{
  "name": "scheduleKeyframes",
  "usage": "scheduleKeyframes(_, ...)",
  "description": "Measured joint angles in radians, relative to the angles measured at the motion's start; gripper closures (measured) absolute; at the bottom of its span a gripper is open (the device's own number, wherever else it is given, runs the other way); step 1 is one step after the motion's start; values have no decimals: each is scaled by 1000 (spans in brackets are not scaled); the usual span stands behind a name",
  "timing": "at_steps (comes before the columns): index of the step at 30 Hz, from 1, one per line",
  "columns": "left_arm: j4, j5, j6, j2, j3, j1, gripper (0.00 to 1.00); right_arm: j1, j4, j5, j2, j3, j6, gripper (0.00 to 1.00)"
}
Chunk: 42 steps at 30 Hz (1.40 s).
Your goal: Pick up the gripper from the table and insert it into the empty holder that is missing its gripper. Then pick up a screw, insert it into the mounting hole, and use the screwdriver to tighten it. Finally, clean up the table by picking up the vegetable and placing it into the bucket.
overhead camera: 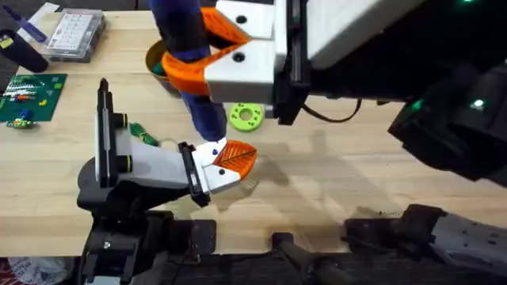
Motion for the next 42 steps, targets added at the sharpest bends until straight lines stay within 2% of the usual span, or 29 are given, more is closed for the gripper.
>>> scheduleKeyframes(18, 0, 0, 0, 0, 0, 0, 987, 0, 63, -10, 24, -25, 32, 975)
scheduleKeyframes(42, 0, 0, 0, 0, 0, 0, 987, 0, 58, -11, 52, -26, 37, 975)
